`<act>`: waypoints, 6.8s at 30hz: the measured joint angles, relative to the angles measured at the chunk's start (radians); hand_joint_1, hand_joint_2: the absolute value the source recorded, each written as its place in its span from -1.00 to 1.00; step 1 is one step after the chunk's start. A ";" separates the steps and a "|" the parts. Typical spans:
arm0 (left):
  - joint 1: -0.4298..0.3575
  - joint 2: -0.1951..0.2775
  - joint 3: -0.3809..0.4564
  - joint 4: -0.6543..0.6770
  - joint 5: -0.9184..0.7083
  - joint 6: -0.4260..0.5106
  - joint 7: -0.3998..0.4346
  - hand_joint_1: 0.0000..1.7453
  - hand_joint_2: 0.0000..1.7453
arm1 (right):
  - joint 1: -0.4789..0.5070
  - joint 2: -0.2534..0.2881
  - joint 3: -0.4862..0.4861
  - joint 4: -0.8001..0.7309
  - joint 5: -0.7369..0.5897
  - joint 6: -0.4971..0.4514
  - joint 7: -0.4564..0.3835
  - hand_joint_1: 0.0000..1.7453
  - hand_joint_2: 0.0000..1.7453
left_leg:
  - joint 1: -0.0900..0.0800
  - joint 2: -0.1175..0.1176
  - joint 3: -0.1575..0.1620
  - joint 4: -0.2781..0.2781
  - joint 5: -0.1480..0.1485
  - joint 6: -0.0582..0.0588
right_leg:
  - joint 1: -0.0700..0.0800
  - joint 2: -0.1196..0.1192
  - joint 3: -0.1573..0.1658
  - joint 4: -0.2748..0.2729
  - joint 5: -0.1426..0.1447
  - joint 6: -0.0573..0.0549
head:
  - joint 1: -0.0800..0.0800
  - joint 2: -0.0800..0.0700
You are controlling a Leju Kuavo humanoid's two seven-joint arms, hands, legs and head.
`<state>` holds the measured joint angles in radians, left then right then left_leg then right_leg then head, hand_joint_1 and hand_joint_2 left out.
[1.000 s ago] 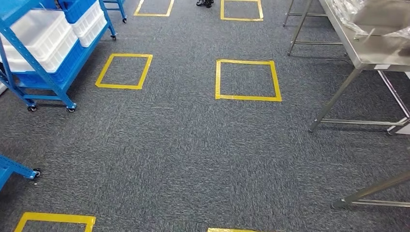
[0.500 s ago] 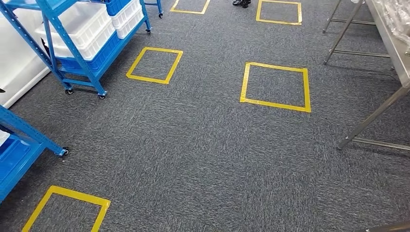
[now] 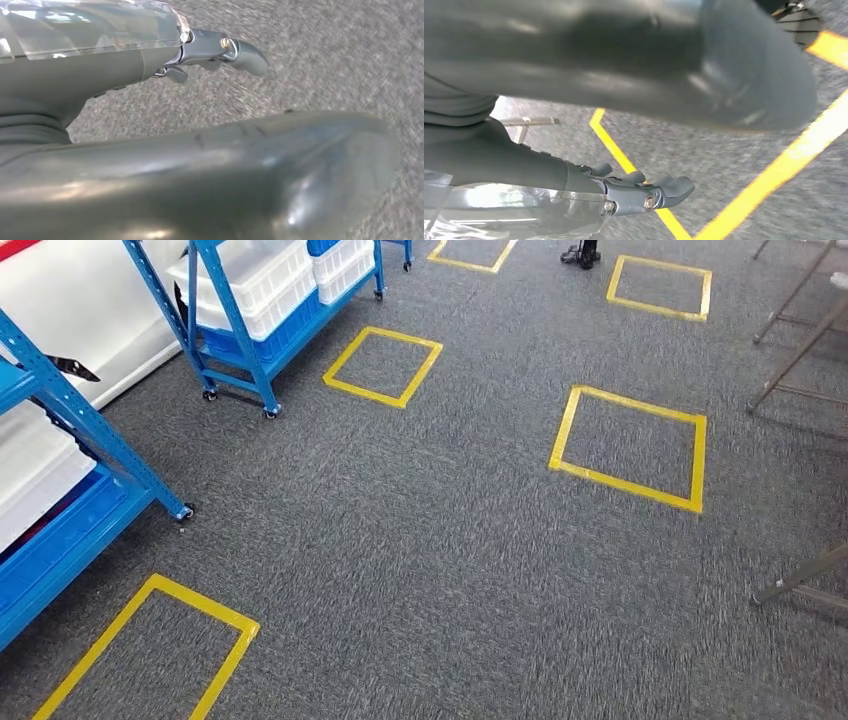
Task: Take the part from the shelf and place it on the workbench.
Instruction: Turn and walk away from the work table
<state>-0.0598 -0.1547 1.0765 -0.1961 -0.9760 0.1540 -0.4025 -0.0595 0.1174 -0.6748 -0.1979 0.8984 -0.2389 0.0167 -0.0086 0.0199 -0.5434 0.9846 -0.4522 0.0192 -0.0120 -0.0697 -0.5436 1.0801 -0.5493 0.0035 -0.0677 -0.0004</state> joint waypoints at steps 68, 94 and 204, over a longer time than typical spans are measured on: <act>-0.006 -0.001 -0.004 0.000 -0.014 -0.014 -0.002 -1.00 -1.00 | 0.009 -0.007 -0.013 0.000 0.005 0.002 -0.002 -1.00 -1.00 | 0.008 -0.081 0.002 0.007 0.007 0.003 | -0.006 0.069 -0.102 0.168 -0.030 0.026 | 0.000 0.000; -0.002 -0.002 -0.005 0.000 -0.010 -0.029 -0.026 -1.00 -1.00 | 0.001 -0.008 -0.033 0.000 -0.002 -0.015 0.004 -1.00 -1.00 | 0.012 0.003 -0.024 0.011 0.020 0.006 | -0.005 0.039 -0.002 0.050 -0.044 0.027 | 0.000 0.000; 0.002 -0.008 -0.005 -0.001 -0.043 -0.047 -0.033 -1.00 -1.00 | 0.019 -0.012 -0.086 0.003 0.010 -0.015 -0.019 -1.00 -1.00 | 0.015 -0.026 -0.102 0.316 -0.177 -0.042 | -0.002 0.069 -0.024 -0.036 0.066 -0.036 | -0.001 0.000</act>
<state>-0.0579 -0.1628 1.0713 -0.1967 -1.0188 0.1072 -0.4355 -0.0410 0.1050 -0.7611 -0.1946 0.9085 -0.2543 -0.0023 0.0061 -0.0063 -0.6450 1.3010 -0.6296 -0.0227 -0.0138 -0.0003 -0.5677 1.0441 -0.4830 -0.0325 -0.0689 -0.0004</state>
